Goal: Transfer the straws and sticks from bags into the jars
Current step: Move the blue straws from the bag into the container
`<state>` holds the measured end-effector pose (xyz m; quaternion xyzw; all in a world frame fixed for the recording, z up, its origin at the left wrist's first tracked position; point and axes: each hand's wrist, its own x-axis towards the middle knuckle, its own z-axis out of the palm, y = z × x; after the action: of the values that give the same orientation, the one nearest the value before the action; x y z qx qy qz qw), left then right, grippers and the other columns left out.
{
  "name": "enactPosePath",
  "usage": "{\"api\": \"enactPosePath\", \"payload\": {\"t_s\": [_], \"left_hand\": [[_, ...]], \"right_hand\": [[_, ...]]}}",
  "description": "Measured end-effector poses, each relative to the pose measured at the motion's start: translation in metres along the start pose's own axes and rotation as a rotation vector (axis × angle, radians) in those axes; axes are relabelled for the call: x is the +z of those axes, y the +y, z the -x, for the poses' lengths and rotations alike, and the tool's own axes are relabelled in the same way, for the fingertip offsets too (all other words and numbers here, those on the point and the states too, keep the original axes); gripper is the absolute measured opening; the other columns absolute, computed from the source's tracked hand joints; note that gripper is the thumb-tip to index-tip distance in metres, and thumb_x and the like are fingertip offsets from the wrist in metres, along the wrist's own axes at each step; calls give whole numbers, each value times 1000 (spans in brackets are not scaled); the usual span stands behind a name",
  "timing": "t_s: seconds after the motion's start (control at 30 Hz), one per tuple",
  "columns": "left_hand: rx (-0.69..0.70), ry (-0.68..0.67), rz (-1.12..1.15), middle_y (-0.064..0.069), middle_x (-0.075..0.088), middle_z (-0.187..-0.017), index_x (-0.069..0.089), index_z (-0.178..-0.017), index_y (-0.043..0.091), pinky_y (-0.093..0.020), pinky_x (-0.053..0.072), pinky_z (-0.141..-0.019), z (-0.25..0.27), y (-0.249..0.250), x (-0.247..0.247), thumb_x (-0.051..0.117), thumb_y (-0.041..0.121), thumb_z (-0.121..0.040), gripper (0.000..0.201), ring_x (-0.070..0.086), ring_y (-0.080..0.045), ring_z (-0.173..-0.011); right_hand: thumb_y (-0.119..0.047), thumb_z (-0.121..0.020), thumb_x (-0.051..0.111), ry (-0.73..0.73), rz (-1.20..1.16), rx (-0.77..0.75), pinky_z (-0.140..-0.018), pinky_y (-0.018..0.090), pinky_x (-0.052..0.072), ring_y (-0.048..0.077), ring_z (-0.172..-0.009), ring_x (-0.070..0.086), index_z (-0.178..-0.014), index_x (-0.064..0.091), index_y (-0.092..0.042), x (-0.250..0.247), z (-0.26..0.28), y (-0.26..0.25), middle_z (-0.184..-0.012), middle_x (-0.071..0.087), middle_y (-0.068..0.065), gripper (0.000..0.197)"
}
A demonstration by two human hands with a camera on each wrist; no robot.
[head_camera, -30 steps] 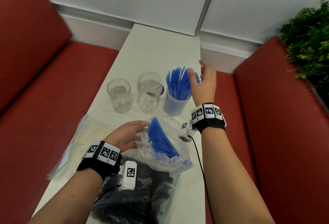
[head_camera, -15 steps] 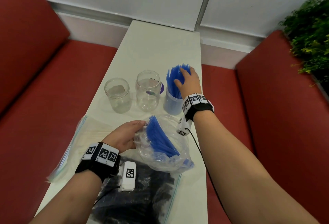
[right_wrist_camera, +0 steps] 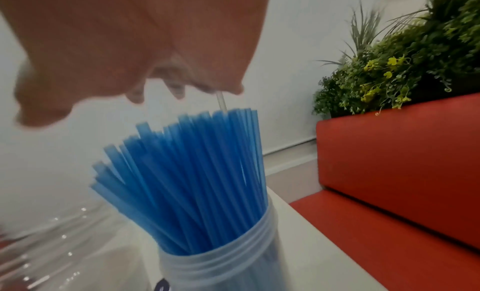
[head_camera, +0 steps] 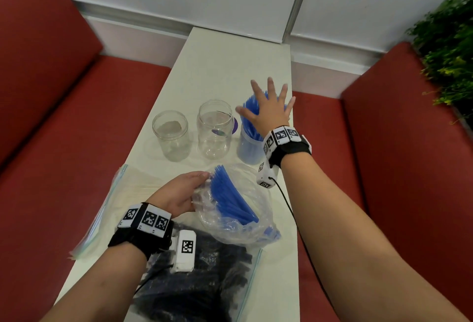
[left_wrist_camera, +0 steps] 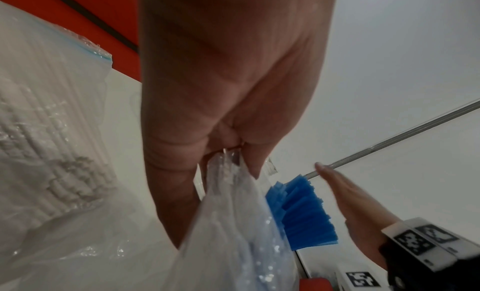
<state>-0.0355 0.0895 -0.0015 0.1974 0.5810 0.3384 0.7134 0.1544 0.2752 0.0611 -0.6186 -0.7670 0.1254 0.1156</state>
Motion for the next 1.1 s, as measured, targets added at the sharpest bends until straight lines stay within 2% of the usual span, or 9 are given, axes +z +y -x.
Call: {"api": "enactPosePath", "payload": {"t_s": [0.1, 0.2, 0.3, 0.43, 0.57, 0.73, 0.9, 1.0, 1.1], "left_hand": [[8, 13, -12, -15, 70, -122, 69, -119, 11, -45, 62, -74, 2, 0, 3, 50, 27, -106, 28, 69, -34, -96], [25, 30, -56, -14, 71, -123, 69, -121, 14, -52, 57, -91, 5, -2, 4, 50, 29, -106, 28, 67, -38, -111], [44, 21, -85, -10, 73, -119, 68, -124, 15, -54, 54, -97, 10, -2, 8, 49, 30, -106, 30, 68, -34, -111], [62, 13, -77, -17, 66, -130, 64, -126, 14, -56, 49, -100, 18, -5, 17, 46, 30, -108, 31, 63, -41, -116], [74, 40, -114, -17, 62, -134, 65, -127, 12, -57, 46, -103, 26, -8, 20, 45, 30, -108, 33, 58, -42, -125], [90, 5, -65, -12, 69, -126, 66, -124, 14, -45, 56, -85, 33, -7, 19, 47, 31, -107, 30, 65, -28, -98], [103, -31, -7, -9, 74, -116, 69, -118, 16, -44, 62, -71, 35, -3, 16, 46, 28, -107, 28, 73, -29, -93], [97, -35, -12, -7, 76, -108, 70, -118, 16, -42, 61, -71, 35, -2, 15, 46, 28, -108, 29, 75, -26, -90], [90, -23, -9, -8, 77, -107, 71, -115, 17, -41, 61, -70, 35, -4, 15, 47, 27, -107, 28, 76, -25, -89]], "right_hand": [[-27, -97, 58, 275, -517, -104, -116, 48, 37, 21, -131, 50, -130, 61, -23, -15, 28, -7, -138, 58, 7, 33], [-8, -91, 54, -90, -751, -87, -91, 43, 58, 19, -91, 70, -104, 66, -25, -19, 73, -14, -98, 72, 3, 24], [-6, -87, 60, -504, -635, -48, -89, 40, 59, 22, -89, 69, -114, 59, -25, 3, 118, -12, -104, 67, 6, 33], [-8, -80, 68, -598, -550, 28, -89, 37, 56, 18, -98, 62, -128, 48, -24, 43, 168, -8, -115, 60, 5, 54], [-10, -84, 67, -506, -541, 64, -83, 28, 47, 24, -103, 61, -127, 54, -15, 69, 203, -4, -118, 61, 7, 45], [-15, -97, 60, -432, -558, 76, -95, 37, 51, 27, -105, 64, -125, 63, -12, 61, 210, 1, -117, 69, 11, 29], [-19, -100, 57, -323, -607, 67, -85, 28, 46, 24, -102, 63, -123, 62, -15, 42, 203, -1, -114, 68, 10, 24], [-19, -100, 58, -286, -638, 78, -77, 22, 43, 21, -96, 61, -114, 61, -17, 40, 207, -2, -107, 68, 8, 15], [-21, -101, 57, -274, -652, 51, -85, 26, 43, 18, -97, 61, -113, 61, -20, 36, 209, -5, -106, 67, 3, 13]]}}
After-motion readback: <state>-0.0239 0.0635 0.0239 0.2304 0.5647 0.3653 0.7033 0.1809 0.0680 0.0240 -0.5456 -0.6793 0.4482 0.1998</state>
